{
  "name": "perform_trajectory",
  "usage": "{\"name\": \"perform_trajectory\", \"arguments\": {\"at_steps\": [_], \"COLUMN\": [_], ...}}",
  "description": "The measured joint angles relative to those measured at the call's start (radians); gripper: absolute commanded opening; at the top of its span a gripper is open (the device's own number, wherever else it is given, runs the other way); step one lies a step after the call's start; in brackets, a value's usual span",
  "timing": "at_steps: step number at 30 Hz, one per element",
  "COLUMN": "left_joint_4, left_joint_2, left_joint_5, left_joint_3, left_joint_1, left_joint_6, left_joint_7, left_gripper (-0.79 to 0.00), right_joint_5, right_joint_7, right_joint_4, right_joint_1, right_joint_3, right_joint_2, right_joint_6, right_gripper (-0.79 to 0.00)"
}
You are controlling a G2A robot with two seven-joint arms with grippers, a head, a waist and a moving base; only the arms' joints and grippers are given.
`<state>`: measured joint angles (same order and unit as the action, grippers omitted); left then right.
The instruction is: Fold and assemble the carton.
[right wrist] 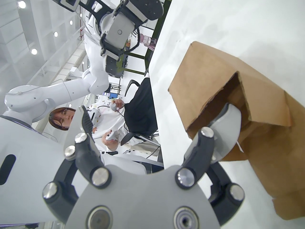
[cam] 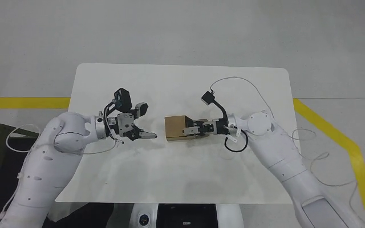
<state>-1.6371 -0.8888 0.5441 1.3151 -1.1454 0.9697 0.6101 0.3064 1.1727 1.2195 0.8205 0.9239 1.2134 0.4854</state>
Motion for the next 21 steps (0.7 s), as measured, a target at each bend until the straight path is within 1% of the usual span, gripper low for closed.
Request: {"name": "perform_trajectory", "arguments": {"at_steps": [2,4,5,6,7,11,12,13,14,17,21], "left_joint_4": [-0.002,-0.014,-0.024,-0.031,-0.034,-0.015,-0.003,0.012,0.032,0.090,0.142], "left_joint_2": [-0.008,-0.014,-0.017,-0.018,-0.019,-0.015,-0.014,-0.013,-0.012,-0.014,-0.023], "left_joint_5": [0.120,0.223,0.293,0.345,0.395,0.612,0.651,0.687,0.734,0.808,0.852], "left_joint_3": [-0.008,-0.022,-0.036,-0.048,-0.060,-0.117,-0.129,-0.140,-0.152,-0.182,-0.225], "left_joint_1": [0.004,0.004,0.004,0.003,0.002,0.001,0.003,0.007,0.015,0.035,0.064], "left_joint_6": [0.038,0.045,0.044,0.043,0.043,0.043,0.043,0.043,0.043,0.043,0.042], "left_joint_7": [-0.090,-0.173,-0.227,-0.267,-0.309,-0.499,-0.537,-0.573,-0.616,-0.708,-0.769], "left_gripper": [0.000,0.000,0.000,0.000,0.000,0.000,0.000,0.000,0.000,0.000,0.000], "right_joint_5": [-0.005,-0.009,-0.011,-0.015,-0.020,-0.039,-0.042,-0.048,-0.059,-0.081,-0.103], "right_joint_7": [0.009,0.017,0.023,0.028,0.035,0.062,0.068,0.075,0.084,0.102,0.139], "right_joint_4": [0.030,0.055,0.070,0.080,0.090,0.133,0.140,0.146,0.156,0.189,0.228], "right_joint_1": [0.021,0.037,0.046,0.052,0.057,0.079,0.084,0.087,0.090,0.096,0.098], "right_joint_3": [0.024,0.043,0.055,0.064,0.072,0.107,0.114,0.121,0.131,0.153,0.170], "right_joint_2": [-0.011,-0.018,-0.023,-0.027,-0.031,-0.047,-0.050,-0.054,-0.058,-0.068,-0.079], "right_joint_6": [-0.015,-0.027,-0.036,-0.043,-0.050,-0.093,-0.099,-0.106,-0.114,-0.128,-0.132], "right_gripper": [0.000,-0.015,-0.191,-0.311,-0.409,-0.585,-0.640,-0.739,-0.785,-0.785,-0.785]}}
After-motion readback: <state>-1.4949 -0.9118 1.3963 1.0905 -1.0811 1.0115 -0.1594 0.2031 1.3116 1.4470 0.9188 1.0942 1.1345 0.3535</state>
